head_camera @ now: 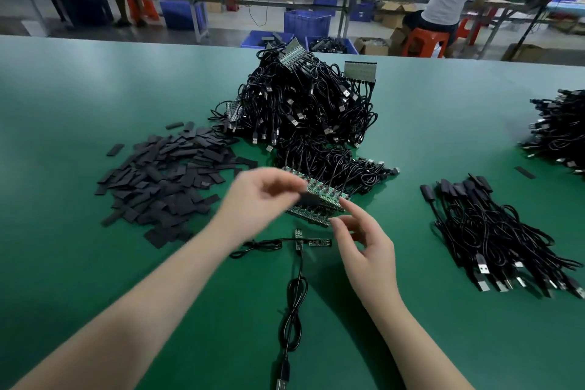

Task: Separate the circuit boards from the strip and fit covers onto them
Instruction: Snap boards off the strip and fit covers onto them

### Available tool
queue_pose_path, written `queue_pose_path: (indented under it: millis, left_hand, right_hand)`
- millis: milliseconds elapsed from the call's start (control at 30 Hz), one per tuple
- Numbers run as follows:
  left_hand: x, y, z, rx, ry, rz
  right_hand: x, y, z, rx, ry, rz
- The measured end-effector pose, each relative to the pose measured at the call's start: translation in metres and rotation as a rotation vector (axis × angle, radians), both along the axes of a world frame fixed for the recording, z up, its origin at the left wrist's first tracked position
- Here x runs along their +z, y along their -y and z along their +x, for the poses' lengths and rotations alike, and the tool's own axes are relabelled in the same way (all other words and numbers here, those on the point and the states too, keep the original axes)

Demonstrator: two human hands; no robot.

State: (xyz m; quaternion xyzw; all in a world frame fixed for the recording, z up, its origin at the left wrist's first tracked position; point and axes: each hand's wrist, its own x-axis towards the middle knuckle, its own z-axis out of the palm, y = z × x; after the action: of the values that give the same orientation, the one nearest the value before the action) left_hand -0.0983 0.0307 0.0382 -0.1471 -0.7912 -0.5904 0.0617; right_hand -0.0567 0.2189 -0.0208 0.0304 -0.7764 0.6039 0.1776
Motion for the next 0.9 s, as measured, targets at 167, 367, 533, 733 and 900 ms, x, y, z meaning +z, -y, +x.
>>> queue_pose_path:
  millis: [167,367,533,733,900]
  left_hand:
    - [-0.03,-0.038,0.016,-0.095,0.201,0.141]
    - [-0.048,-0.046,0.024,-0.044,0.241,0.226]
    - [-0.06,-0.043,0.035,0.15,-0.115,-0.171]
    - [-0.061,-0.043,0.033,0.14,-0.076,-0.094]
    - [-0.057,-0.042,0.034,0.146,-0.038,-0.016]
  right_hand:
    - [0.003,-0.004,0.0,0.014,0.061,-0.221]
    - [-0.001,-0.009,-0.003,0.062,0.168,-0.281]
    - [-0.003,-0.008,-0.004,0.082,0.165,-0.294]
    - [-0.003,-0.009,-0.004,0.226,0.196,-0.343]
    - [0.0,-0.008,-0.001,0.188,0.135,-0.26]
